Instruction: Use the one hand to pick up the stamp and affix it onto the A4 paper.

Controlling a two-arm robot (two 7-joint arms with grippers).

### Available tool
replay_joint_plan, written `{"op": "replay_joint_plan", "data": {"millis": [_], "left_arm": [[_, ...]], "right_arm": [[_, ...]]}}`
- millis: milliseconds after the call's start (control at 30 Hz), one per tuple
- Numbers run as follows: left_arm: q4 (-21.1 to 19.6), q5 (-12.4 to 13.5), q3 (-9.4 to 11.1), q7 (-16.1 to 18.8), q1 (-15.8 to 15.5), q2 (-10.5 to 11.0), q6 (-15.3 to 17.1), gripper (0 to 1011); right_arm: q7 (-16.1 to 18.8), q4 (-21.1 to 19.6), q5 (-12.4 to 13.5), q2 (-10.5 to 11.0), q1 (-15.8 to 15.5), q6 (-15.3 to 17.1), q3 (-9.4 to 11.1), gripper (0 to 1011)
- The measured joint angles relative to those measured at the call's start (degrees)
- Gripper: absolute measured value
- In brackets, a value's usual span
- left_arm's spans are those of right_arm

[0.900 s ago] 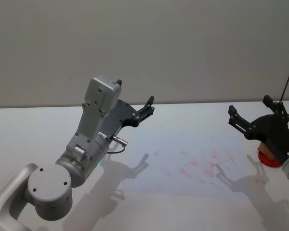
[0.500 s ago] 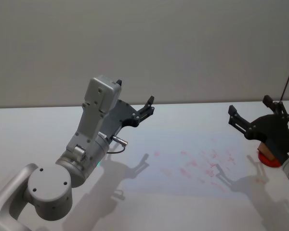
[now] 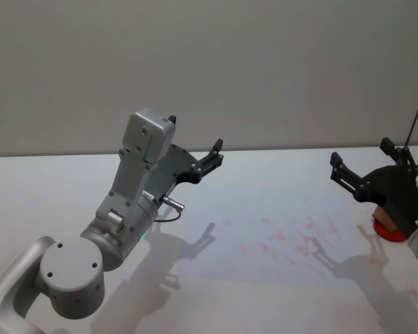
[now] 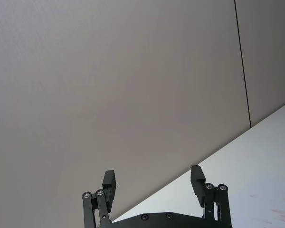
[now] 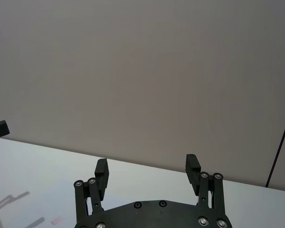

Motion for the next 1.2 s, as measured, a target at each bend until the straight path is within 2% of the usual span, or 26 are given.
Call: {"op": "replay_joint_plan", "data": {"millis": [367, 633, 1200], "left_arm": [[0.0, 0.0, 0.0, 0.0, 0.0, 0.0, 0.0, 1001], [0.0, 0.0, 0.0, 0.0, 0.0, 0.0, 0.0, 1001], [0.0, 0.0, 0.0, 0.0, 0.0, 0.0, 0.0, 1001]], "right_arm": [[0.3, 0.2, 0.0, 0.0, 0.1, -0.1, 0.0, 1001], [2.0, 1.2, 0.7, 0.3, 0.7, -0.8, 0.6, 1001], [7.4, 4.9, 2.4, 4.4, 0.0, -1.6, 3.6, 1001]]}}
